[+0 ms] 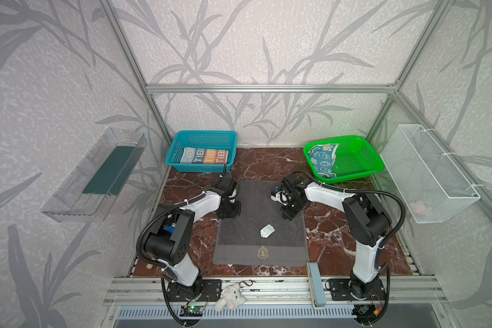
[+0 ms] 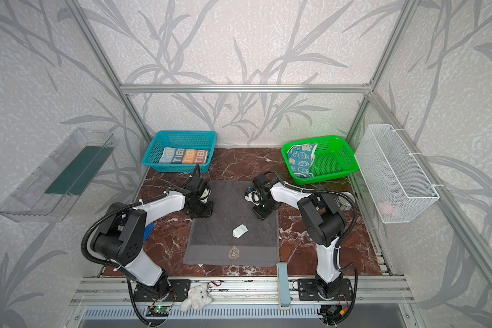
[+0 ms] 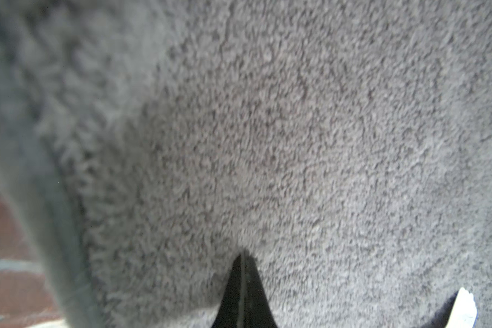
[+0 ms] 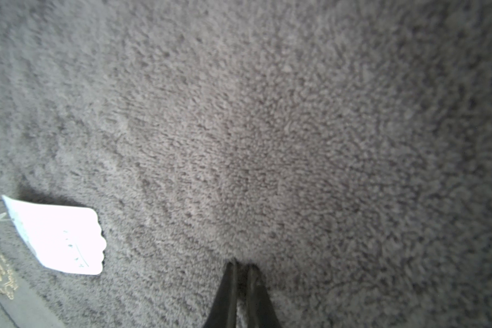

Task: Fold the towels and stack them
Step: 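Grasp the grey towel's two far corners with both grippers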

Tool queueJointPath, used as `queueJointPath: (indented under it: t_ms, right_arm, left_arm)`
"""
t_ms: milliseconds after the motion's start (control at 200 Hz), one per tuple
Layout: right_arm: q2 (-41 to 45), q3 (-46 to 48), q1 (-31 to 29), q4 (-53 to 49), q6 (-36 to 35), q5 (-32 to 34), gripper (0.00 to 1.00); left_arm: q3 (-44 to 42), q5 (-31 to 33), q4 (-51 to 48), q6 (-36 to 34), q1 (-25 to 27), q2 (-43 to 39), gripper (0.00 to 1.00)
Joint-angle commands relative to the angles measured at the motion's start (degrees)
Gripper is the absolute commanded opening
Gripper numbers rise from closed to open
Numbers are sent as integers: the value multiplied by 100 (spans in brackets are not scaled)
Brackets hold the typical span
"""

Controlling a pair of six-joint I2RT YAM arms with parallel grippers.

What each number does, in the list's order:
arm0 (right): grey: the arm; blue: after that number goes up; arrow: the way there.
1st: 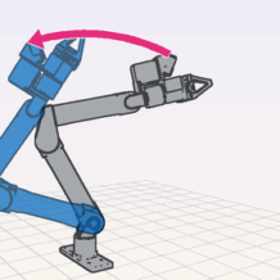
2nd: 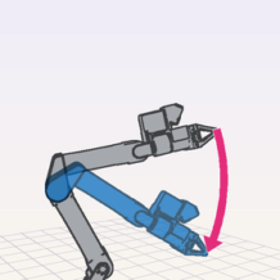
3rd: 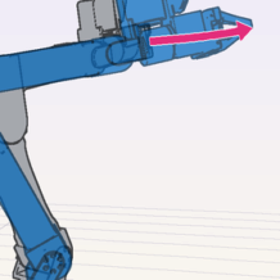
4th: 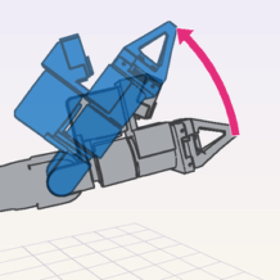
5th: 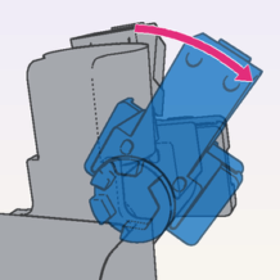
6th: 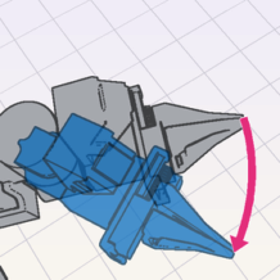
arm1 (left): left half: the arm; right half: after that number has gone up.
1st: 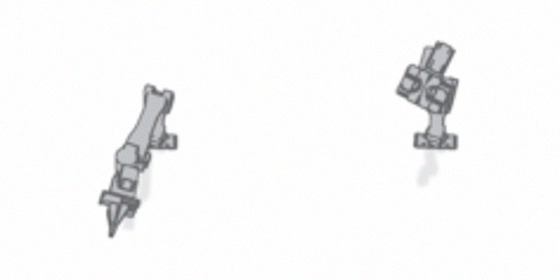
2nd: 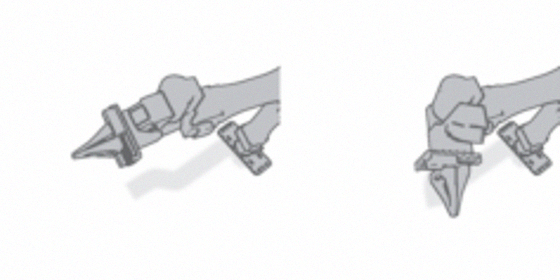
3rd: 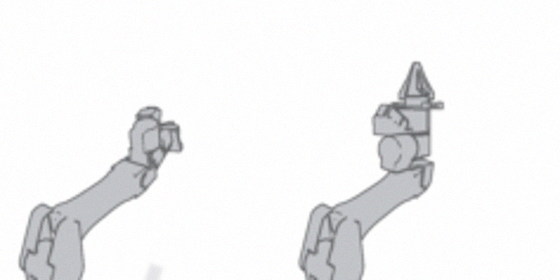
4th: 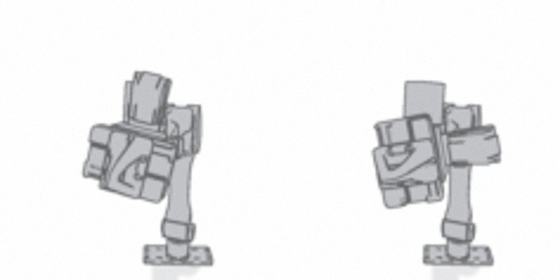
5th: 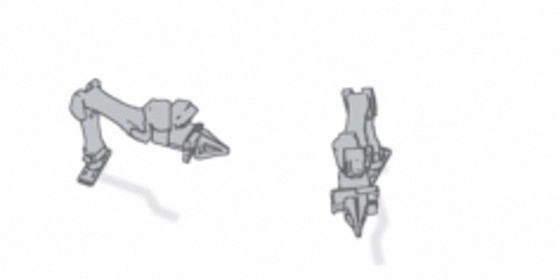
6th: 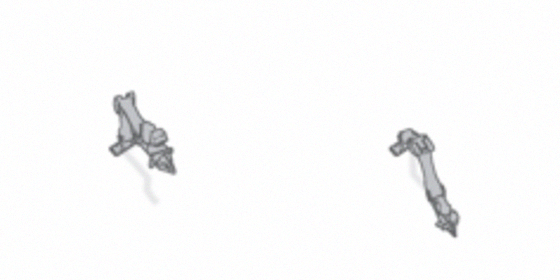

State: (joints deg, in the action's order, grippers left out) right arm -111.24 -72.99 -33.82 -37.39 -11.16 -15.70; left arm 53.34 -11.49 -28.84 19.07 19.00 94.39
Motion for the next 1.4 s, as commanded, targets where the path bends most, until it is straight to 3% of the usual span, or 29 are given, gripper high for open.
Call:
queueJointPath:
  t_ms: [0, 105, 215, 305, 425, 520, 640, 740, 1060, 1395]
  right_arm:
    - [138, 92, -72, -105, -50, -210, 16]
    - [393, -138, 60, -68, 138, -359, 24]
    - [674, -315, 367, 41, 562, -216, 36]
    - [715, -519, 716, 62, 986, 42, 44]
    - [495, -863, 932, 74, 1310, 619, 50]
    - [220, -1134, 936, 58, 1578, 1020, 58]
    - [52, -1119, 940, 354, 2182, 1668, 72]
    - [-23, -1068, 1003, 562, 2625, 2039, 77]
    - [-517, -1150, 1154, 904, 3199, 1869, 71]
    - [-853, -1346, 1297, 1370, 3278, 1739, 64]
  left_arm:
    - [4, 211, -380, 3, -26, -346, 0]
    - [337, 276, -459, -34, -135, -606, 1]
    - [874, 504, -525, -94, -262, -759, 25]
    - [1318, 1104, -540, -1, -298, -757, 45]
    - [1432, 1280, 79, -268, -399, -585, 61]
    - [1503, 1312, 326, -348, -512, -258, 68]
    - [1526, 1153, 649, -350, -680, 179, 71]
    - [1636, 1069, 793, -402, -747, 519, 71]
    - [1933, 848, 884, -452, -819, 1250, 68]
    - [2162, 430, 1071, -263, -823, 1642, 54]
